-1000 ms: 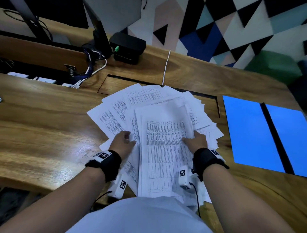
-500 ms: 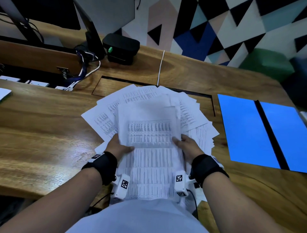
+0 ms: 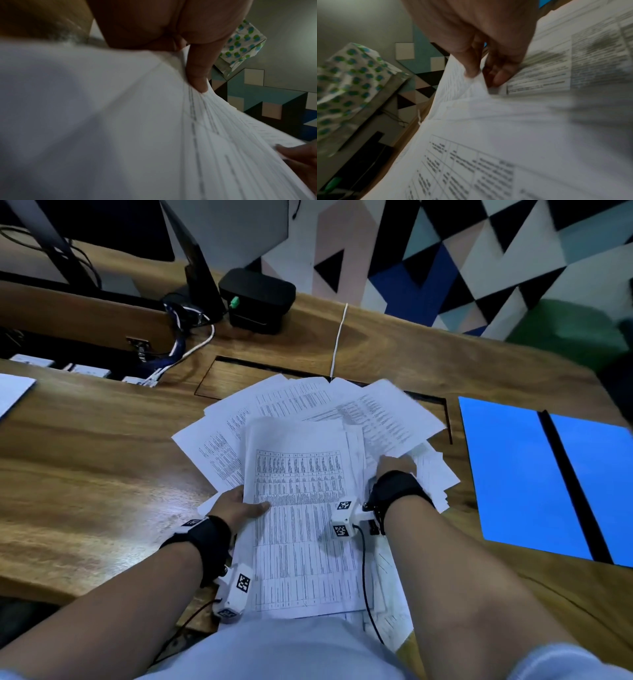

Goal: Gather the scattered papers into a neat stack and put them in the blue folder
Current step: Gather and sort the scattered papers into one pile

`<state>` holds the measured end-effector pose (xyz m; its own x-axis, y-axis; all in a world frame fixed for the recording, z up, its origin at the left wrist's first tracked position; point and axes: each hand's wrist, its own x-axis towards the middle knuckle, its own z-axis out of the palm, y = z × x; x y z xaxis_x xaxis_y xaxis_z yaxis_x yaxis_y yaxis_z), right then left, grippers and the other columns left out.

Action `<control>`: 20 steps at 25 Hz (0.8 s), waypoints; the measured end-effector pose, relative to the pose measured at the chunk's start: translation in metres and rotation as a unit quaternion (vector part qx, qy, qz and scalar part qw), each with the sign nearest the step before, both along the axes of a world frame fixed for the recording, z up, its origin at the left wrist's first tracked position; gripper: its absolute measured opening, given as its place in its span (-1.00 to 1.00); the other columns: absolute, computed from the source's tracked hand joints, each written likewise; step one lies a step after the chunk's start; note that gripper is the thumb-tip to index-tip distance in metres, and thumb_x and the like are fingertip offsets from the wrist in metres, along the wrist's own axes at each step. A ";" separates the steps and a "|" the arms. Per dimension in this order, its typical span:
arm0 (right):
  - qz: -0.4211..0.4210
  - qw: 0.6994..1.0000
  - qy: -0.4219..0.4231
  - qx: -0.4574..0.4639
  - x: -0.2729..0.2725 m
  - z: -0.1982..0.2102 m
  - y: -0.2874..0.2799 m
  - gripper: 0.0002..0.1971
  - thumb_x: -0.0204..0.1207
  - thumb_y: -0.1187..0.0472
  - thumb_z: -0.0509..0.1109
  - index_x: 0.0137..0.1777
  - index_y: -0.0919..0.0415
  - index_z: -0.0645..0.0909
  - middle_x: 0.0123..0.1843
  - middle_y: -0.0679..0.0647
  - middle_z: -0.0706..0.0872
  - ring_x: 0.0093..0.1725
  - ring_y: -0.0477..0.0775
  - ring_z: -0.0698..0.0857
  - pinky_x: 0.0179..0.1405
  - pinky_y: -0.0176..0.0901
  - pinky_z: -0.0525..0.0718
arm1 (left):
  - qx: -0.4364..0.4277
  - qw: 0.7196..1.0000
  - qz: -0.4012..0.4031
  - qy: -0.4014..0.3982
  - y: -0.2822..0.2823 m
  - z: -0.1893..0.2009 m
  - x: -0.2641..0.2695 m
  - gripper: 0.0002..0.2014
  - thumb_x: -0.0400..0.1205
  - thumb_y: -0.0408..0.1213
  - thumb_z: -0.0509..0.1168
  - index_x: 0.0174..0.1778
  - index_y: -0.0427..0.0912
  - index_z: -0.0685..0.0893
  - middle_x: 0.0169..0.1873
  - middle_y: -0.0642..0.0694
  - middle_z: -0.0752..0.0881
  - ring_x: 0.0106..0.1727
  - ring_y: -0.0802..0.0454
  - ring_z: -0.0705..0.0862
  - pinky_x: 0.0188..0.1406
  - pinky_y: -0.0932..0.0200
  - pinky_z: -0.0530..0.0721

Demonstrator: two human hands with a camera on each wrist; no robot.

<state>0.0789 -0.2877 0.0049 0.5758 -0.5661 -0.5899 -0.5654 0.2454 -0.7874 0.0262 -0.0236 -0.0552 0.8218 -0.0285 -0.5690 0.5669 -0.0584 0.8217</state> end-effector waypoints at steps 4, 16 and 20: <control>-0.128 0.955 -0.114 -0.241 -0.027 0.015 -0.022 -0.70 0.66 0.41 0.07 0.37 0.35 0.36 0.19 0.23 0.57 0.12 0.15 0.59 0.00 -0.27 0.40 | -0.006 1.000 0.021 -0.001 0.001 -0.002 0.003 -0.64 0.56 -0.46 0.39 0.29 -0.31 0.61 0.10 -0.30 0.73 0.00 -0.19 0.72 0.10 -0.02 0.66; 0.193 0.884 -0.092 -0.415 -0.064 0.045 -0.028 -0.80 0.63 0.34 0.15 0.17 0.38 0.50 0.08 0.39 0.67 0.12 0.37 0.64 -0.14 -0.10 0.42 | -0.012 0.998 -0.048 -0.036 -0.009 0.008 -0.009 -0.52 0.50 -0.49 0.45 0.34 -0.30 0.53 0.13 -0.27 0.75 0.10 -0.18 0.75 -0.12 0.17 0.75; 0.291 0.884 -0.026 -0.366 -0.075 -0.014 0.018 -0.72 0.63 0.36 0.09 0.28 0.35 0.47 0.19 0.34 0.66 0.19 0.33 0.66 0.00 -0.15 0.51 | 0.011 0.999 -0.030 -0.035 -0.011 0.009 -0.007 -0.37 0.49 0.28 0.31 0.27 -0.17 0.55 0.03 -0.16 0.74 -0.08 -0.07 0.73 -0.16 0.12 0.68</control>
<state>0.0040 -0.2693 -0.0092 0.9103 -0.3849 -0.1525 -0.3871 -0.6607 -0.6432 0.0193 -0.0344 -0.0461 0.8564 -0.0666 -0.5119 0.5037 -0.1089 0.8570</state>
